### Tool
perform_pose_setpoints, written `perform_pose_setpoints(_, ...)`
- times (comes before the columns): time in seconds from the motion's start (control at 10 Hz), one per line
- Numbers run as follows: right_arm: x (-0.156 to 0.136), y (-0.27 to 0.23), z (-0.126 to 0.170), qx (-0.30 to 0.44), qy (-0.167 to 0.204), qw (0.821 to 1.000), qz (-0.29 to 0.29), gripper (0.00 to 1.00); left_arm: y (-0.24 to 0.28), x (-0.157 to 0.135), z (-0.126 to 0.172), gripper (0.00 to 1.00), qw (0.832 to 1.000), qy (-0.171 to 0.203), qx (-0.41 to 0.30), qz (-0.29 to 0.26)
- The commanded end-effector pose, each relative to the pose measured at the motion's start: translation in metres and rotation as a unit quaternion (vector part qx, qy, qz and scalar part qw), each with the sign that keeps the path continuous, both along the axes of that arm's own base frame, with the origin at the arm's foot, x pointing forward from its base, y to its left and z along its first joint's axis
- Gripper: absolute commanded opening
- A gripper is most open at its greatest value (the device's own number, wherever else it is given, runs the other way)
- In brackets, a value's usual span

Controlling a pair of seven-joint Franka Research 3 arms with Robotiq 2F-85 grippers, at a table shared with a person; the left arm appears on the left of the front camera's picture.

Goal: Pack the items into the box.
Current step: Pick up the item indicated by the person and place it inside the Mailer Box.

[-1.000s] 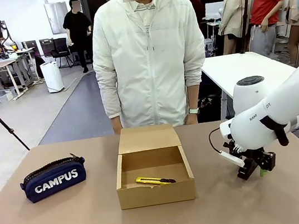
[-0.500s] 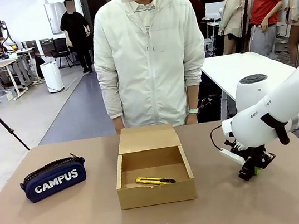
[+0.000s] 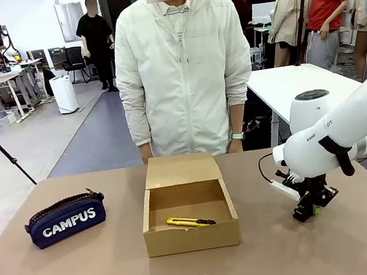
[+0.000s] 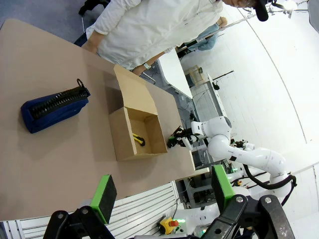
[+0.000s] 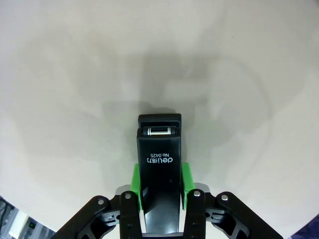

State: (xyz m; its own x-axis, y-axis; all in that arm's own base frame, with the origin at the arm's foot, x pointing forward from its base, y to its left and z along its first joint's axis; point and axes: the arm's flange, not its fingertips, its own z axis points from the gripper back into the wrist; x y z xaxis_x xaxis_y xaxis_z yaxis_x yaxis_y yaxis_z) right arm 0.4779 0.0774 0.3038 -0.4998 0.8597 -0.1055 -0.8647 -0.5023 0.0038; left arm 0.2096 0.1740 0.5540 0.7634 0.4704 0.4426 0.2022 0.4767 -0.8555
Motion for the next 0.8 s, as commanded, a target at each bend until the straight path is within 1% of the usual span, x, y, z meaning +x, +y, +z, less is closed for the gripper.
perform_pose_setpoints(0.0,-0.018,-0.008,0.061,-0.003,0.006,0.999,-0.038,0.0,0.001,0.0,0.001,1.0,1.0,-0.013,-0.003,-0.002)
perform_pose_setpoints(0.1,-0.041,-0.012,0.109,-0.001,0.005,0.999,-0.046,0.0,0.001,0.0,0.001,1.0,1.0,-0.013,-0.003,-0.002)
perform_pose_setpoints(0.2,-0.061,-0.012,0.143,-0.04,-0.001,0.995,-0.087,0.0,0.001,0.0,0.001,1.0,1.0,-0.013,-0.003,-0.002)
perform_pose_setpoints(0.3,-0.074,-0.014,0.164,-0.057,0.012,0.991,-0.12,0.0,0.001,0.0,0.001,1.0,1.0,-0.013,-0.003,-0.002)
perform_pose_setpoints(0.4,-0.078,-0.022,0.176,-0.048,0.016,0.982,-0.179,0.0,0.001,0.0,0.001,1.0,1.0,-0.013,-0.003,-0.002)
perform_pose_setpoints(0.5,-0.073,-0.032,0.171,-0.001,0.029,0.977,-0.21,0.0,0.001,0.0,0.001,1.0,1.0,-0.013,-0.003,-0.002)
perform_pose_setpoints(0.6,-0.081,-0.025,0.174,-0.038,0.005,0.991,-0.128,0.0,0.001,0.0,0.001,1.0,1.0,-0.013,-0.003,-0.002)
perform_pose_setpoints(0.7,-0.081,-0.025,0.174,-0.038,0.005,0.991,-0.128,0.0,0.001,0.0,0.001,1.0,1.0,-0.013,-0.003,-0.002)
